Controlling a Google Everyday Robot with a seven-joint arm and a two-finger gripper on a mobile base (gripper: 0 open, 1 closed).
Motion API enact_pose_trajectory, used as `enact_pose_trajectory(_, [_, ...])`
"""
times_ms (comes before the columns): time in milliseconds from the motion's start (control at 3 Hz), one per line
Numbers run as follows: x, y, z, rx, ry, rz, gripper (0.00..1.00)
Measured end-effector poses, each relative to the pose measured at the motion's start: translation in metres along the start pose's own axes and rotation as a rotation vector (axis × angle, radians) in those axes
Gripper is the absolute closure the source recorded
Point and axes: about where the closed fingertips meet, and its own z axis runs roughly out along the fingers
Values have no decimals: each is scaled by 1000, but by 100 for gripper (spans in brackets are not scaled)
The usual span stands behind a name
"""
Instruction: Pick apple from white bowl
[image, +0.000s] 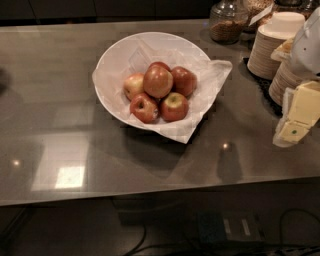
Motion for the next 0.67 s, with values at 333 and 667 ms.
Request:
enact_pose_trajectory(333, [-6, -4, 3, 3, -2, -11, 0])
enact_pose_trajectory(667, [-56, -12, 22, -5, -45, -62, 0])
